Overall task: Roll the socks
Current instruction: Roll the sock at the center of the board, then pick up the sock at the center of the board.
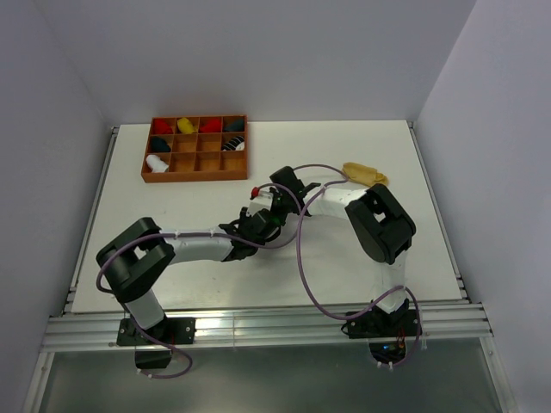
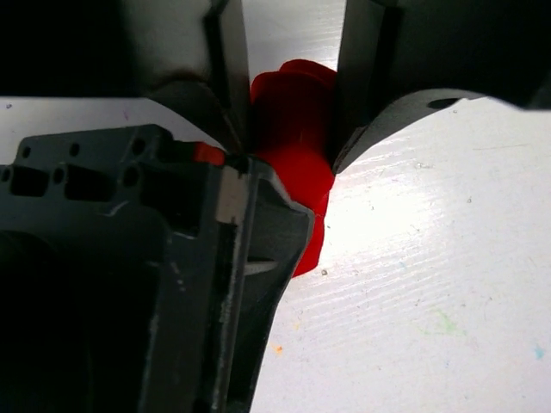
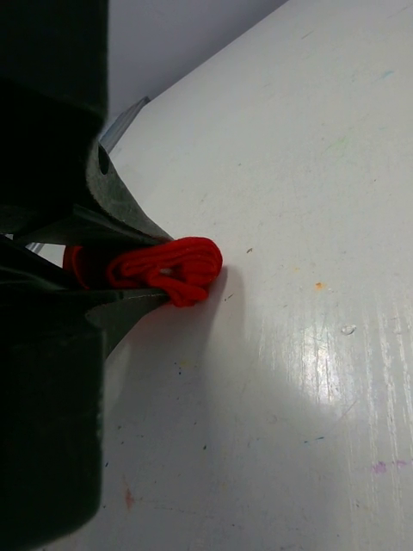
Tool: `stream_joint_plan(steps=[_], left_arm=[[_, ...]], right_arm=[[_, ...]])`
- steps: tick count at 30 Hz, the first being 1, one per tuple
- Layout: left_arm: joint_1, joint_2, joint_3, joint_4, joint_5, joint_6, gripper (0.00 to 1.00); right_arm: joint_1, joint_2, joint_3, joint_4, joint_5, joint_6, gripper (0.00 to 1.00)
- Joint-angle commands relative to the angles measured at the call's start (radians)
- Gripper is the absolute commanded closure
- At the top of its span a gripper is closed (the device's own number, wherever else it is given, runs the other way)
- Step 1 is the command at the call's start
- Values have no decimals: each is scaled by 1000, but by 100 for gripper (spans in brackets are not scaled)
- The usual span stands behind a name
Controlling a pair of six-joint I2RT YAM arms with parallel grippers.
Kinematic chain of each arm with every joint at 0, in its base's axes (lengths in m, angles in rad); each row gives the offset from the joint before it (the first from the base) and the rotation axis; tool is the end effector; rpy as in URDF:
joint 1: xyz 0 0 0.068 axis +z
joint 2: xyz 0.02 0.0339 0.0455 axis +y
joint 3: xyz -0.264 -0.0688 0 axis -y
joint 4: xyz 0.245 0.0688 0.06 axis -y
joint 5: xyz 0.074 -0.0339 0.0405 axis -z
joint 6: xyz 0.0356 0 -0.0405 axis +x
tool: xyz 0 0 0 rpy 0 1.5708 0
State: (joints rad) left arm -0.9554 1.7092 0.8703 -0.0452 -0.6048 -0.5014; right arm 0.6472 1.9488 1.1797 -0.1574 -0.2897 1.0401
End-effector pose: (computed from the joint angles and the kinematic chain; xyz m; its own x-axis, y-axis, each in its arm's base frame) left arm 0.2072 -0.2580 0.1529 -0.6143 0.1840 -0.7673 0.1920 0.9781 0.0809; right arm 0.3131 0.2494 0.1451 -0.9392 0.3262 -0.1070 0.1884 0.7504 0.6336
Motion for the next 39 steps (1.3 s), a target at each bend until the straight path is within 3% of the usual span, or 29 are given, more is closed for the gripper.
stream_joint_plan(steps=[1,5,16,18,19,39], left_arm=[[24,-20,-53,-99,70,-48,55],[27,-89,-71,-71,71,-31,48],[30,-212,-96,-7,39,29,42],[30,-258,-100,11,49,46,31],[29,-267,-96,10,62,52,30],[29,-134,-146,84,143,29,38]], right_arm=[[-4,-45,18,-36,-45,-22,100],[-4,-37,9,-30,-46,-22,100],[-4,-36,5,-24,-51,-25,100],[-4,-36,0,-21,-51,-23,100],[-4,-34,0,-19,-51,-23,100],[-3,-24,5,-13,-63,-17,100]])
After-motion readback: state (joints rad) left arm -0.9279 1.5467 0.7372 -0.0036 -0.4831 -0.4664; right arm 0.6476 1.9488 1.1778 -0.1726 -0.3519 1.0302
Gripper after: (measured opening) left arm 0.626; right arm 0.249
